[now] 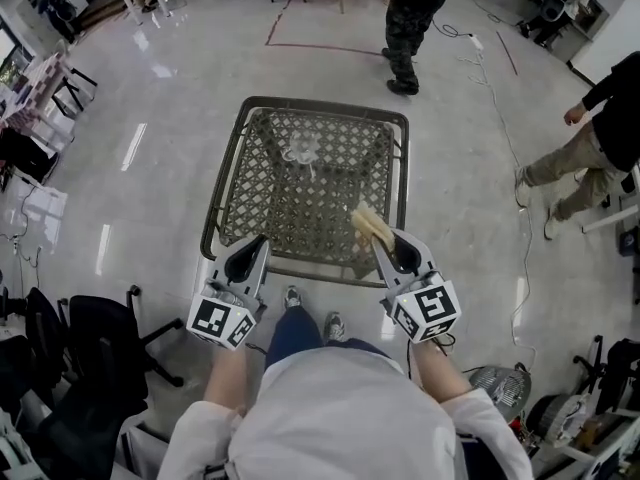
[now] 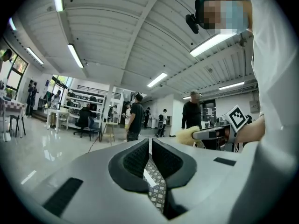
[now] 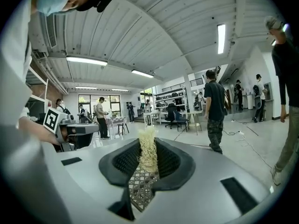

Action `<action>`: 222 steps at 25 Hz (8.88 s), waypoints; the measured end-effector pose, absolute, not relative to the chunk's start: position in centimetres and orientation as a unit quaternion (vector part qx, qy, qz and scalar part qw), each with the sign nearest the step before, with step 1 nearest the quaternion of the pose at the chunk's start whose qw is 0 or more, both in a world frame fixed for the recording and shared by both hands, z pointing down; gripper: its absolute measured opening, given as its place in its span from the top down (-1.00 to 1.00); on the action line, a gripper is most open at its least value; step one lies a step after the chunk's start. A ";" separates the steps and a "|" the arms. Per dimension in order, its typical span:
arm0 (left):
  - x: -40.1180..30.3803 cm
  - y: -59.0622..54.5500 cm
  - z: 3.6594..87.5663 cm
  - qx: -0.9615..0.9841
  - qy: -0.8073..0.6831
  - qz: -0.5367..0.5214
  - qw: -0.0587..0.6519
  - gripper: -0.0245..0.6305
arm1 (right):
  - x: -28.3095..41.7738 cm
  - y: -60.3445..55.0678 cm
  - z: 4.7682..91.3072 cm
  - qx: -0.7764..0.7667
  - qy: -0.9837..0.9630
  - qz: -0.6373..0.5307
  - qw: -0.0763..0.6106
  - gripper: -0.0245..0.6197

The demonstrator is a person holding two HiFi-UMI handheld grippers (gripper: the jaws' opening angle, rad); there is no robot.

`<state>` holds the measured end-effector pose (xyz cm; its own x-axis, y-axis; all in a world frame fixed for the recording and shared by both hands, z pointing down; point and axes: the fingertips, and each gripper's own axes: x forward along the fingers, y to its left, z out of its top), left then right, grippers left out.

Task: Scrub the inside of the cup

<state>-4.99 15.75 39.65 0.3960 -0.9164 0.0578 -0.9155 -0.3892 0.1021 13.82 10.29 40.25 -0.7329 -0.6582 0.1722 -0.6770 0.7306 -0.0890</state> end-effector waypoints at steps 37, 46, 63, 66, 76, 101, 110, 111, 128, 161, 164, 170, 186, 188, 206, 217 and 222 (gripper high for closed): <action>-12.0 -0.7 40.7 0.883 -0.464 0.010 0.063 0.79 | 6.8 -1.4 40.7 0.448 -0.887 0.087 0.069 0.64; -11.5 -5.2 41.0 0.876 -0.479 0.010 0.060 0.79 | 6.6 -5.9 41.1 0.421 -0.900 0.090 0.071 0.64; -12.3 -9.8 43.7 0.870 -0.488 0.038 0.054 0.79 | 4.3 -10.0 42.3 0.395 -0.910 0.094 0.084 0.64; -12.1 -10.7 44.5 0.874 -0.480 0.043 0.054 0.79 | 4.2 -10.3 42.3 0.393 -0.911 0.094 0.085 0.64; -12.0 -11.8 49.4 0.876 -0.471 0.063 0.080 0.79 | 4.4 -10.3 42.8 0.395 -0.908 0.100 0.095 0.65; -11.4 -13.5 60.2 0.885 -0.426 0.099 0.158 -0.06 | 3.6 -10.1 46.7 0.365 -0.914 0.121 0.132 0.64; -10.1 -14.5 64.1 0.901 -0.384 0.140 0.148 -0.23 | 3.7 -10.2 48.5 0.352 -0.916 0.125 0.145 0.64; -10.0 -14.7 64.6 0.901 -0.383 0.143 0.147 -0.23 | 3.8 -10.3 48.8 0.351 -0.916 0.126 0.147 0.64; -7.4 -17.3 67.9 0.911 -0.370 0.147 0.110 -0.24 | 4.2 -10.3 52.6 0.340 -0.914 0.153 0.159 0.64; -5.5 -19.2 67.9 0.923 -0.353 0.125 0.092 -0.23 | 5.7 -10.9 55.0 0.342 -0.908 0.166 0.178 0.64; -5.6 -19.3 68.0 0.918 -0.364 0.124 0.093 -0.23 | 5.8 -10.8 55.0 0.343 -0.907 0.166 0.180 0.64; -5.5 -19.1 67.8 0.919 -0.363 0.125 0.094 -0.23 | 6.1 -10.9 54.7 0.347 -0.906 0.163 0.177 0.64; -7.3 -17.0 57.5 0.914 -0.377 0.139 0.057 -0.23 | 3.3 -11.4 48.6 0.349 -0.920 0.127 0.127 0.65; -7.6 -16.3 56.0 0.912 -0.381 0.141 0.057 -0.23 | 3.1 -11.0 47.2 0.347 -0.922 0.121 0.121 0.64; -6.2 -8.7 44.4 0.906 -0.389 0.164 0.025 -0.23 | 4.0 -5.6 35.9 0.337 -0.938 0.042 0.075 0.64; -4.9 -6.5 42.7 0.893 -0.387 0.228 -0.030 -0.23 | 1.9 -2.9 32.0 0.278 -0.958 -0.028 0.062 0.65; -5.1 -5.9 42.6 0.886 -0.381 0.258 -0.062 -0.23 | 0.3 -1.9 33.0 0.241 -0.960 -0.054 0.129 0.64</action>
